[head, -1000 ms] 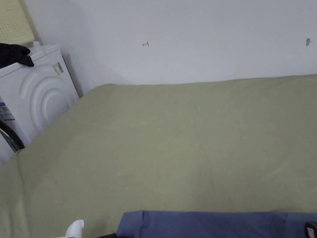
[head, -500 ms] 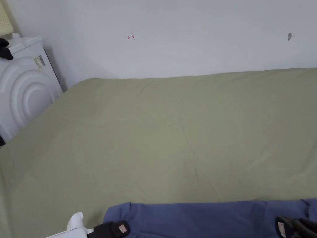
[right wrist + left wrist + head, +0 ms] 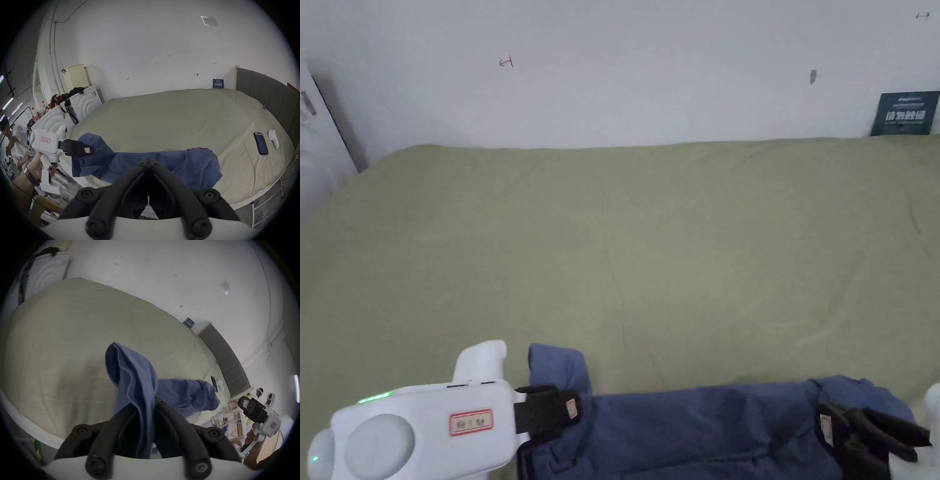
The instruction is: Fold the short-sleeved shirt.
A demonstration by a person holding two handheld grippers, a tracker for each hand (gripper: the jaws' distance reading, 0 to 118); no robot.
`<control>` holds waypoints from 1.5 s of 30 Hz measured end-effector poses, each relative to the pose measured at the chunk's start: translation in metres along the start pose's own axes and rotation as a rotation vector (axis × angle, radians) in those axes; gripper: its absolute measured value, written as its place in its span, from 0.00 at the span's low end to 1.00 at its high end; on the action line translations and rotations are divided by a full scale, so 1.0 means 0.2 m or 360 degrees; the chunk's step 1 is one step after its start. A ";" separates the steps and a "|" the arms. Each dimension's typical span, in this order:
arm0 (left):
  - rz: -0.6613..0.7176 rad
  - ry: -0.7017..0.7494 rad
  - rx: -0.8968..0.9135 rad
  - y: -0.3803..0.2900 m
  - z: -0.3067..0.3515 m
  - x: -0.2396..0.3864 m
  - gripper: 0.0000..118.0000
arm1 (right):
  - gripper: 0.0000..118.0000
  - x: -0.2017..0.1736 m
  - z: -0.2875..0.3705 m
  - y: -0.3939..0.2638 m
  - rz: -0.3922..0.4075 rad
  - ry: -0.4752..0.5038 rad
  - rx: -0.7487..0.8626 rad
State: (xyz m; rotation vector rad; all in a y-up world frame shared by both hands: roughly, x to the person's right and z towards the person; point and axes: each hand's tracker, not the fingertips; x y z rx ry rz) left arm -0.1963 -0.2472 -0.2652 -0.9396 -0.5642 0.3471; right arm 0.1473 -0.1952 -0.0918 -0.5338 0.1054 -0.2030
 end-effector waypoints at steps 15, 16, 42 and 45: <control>0.0125 -0.0211 -0.0049 0.04 -0.39 0.28 0.44 | 0.01 0.12 0.04 -0.05 -0.0085 -0.0035 -0.0022; 0.0097 -0.0249 -0.0022 0.04 -0.36 0.28 0.44 | 0.01 0.13 0.04 -0.04 -0.0088 -0.0037 -0.0024; -0.0130 -0.0284 0.0001 -0.57 -0.85 0.41 0.00 | 0.01 0.07 0.15 0.01 -0.0031 -0.0055 0.0119; -0.0070 -0.0294 0.0060 -0.48 -0.69 0.37 0.00 | 0.01 0.05 0.15 0.02 -0.0014 -0.0038 0.0127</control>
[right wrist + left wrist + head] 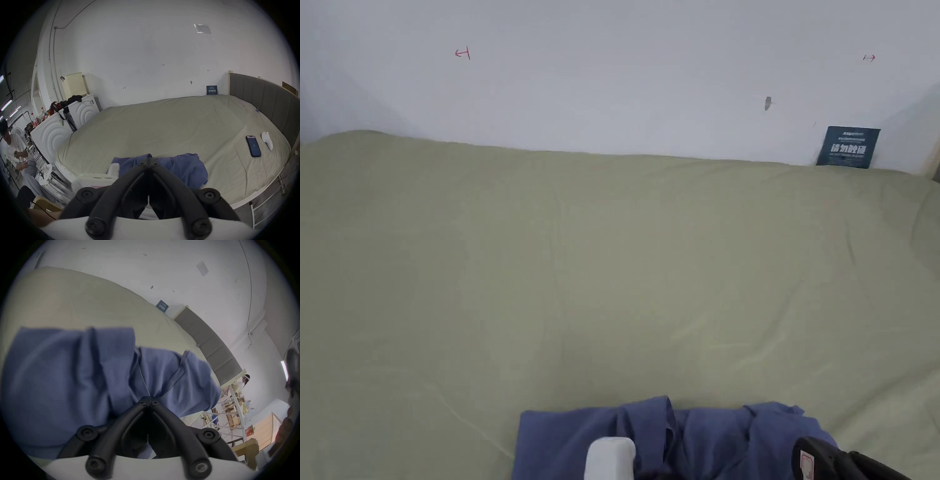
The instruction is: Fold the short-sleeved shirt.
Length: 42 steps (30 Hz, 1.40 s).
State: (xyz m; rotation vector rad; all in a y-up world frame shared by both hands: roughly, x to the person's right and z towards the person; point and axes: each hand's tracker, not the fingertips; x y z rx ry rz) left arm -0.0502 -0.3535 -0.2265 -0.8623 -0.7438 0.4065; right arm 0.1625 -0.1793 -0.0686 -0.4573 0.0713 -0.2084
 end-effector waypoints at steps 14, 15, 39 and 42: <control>0.0578 -0.0198 -0.0226 0.39 0.65 -0.79 1.00 | 0.01 -0.11 -0.08 0.00 0.0033 0.0158 -0.0049; 0.0640 -0.0186 -0.0239 0.37 0.63 -0.82 1.00 | 0.01 -0.11 -0.08 0.01 0.0034 0.0160 -0.0048; 0.0378 -0.0004 -0.0188 0.38 0.45 -0.69 0.04 | 0.01 -0.10 -0.03 0.05 0.0063 0.0091 -0.0031; 0.0358 0.0212 -0.0245 0.46 0.59 -0.80 0.04 | 0.01 -0.11 -0.03 0.04 0.0067 0.0075 -0.0045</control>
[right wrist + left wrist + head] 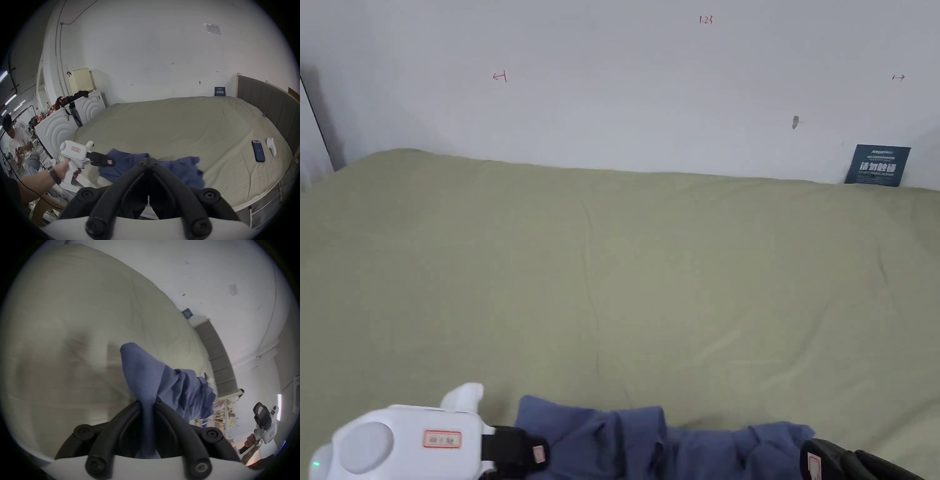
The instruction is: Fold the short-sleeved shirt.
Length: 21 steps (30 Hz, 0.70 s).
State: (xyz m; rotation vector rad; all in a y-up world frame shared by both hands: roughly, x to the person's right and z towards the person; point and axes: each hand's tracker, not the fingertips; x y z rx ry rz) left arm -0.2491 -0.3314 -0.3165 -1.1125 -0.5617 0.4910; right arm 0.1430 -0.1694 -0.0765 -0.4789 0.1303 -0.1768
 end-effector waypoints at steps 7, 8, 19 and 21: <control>-0.0278 0.0691 0.0175 0.11 0.52 0.00 0.04 | 0.01 -0.03 -0.06 0.00 0.0016 0.0011 -0.0033; -0.0347 0.0787 0.0214 0.12 0.58 0.03 0.04 | 0.01 -0.04 -0.07 0.00 0.0017 0.0020 -0.0036; -0.0477 0.0334 0.0180 -0.01 0.43 0.53 0.04 | 0.01 -0.11 -0.06 -0.01 0.0039 0.0097 -0.0049; -0.0491 0.0312 0.0110 -0.02 0.29 0.60 0.05 | 0.01 -0.09 -0.04 -0.01 0.0028 0.0087 -0.0034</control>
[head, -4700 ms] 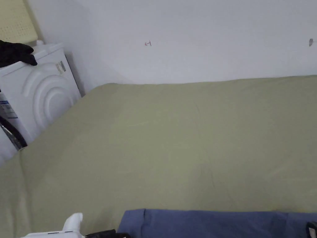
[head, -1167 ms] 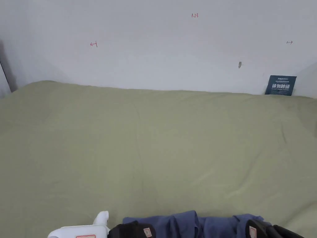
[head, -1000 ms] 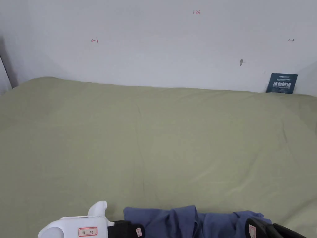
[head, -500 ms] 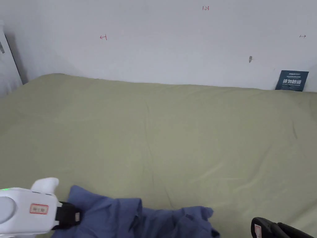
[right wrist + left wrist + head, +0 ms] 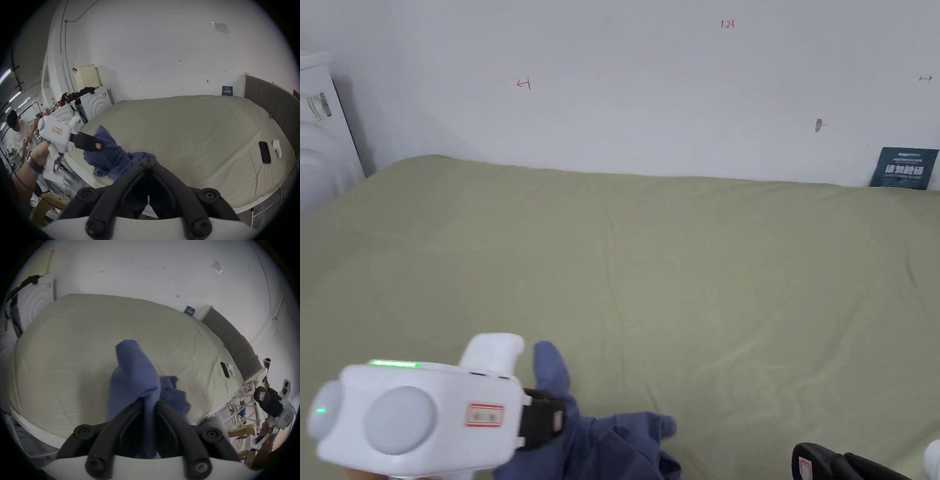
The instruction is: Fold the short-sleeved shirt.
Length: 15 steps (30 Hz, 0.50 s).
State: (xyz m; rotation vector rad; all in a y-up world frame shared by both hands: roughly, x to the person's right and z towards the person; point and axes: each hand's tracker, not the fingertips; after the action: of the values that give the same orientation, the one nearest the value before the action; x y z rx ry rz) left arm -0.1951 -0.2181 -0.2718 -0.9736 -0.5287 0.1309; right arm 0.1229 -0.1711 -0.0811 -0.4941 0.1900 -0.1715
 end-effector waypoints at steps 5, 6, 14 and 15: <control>0.0030 -0.0123 -0.0111 -0.03 -0.27 0.18 0.11 | 0.01 0.06 0.05 -0.02 -0.0051 -0.0058 0.0022; 0.0041 -0.0139 -0.0124 -0.05 -0.29 0.20 0.21 | 0.01 0.07 0.05 -0.02 -0.0059 -0.0068 0.0020; 0.0047 -0.0407 0.0228 -0.07 0.04 0.17 0.23 | 0.01 0.11 0.05 -0.04 -0.0086 -0.0080 0.0027; 0.0088 -0.0466 0.0294 -0.07 0.09 0.15 0.23 | 0.01 0.10 0.04 -0.04 -0.0083 -0.0065 0.0018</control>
State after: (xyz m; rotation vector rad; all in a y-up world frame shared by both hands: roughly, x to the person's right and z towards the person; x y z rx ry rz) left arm -0.1804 -0.2023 -0.2418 -0.7925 -0.7448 0.3698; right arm 0.1433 -0.1784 -0.0741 -0.4913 0.1360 -0.2133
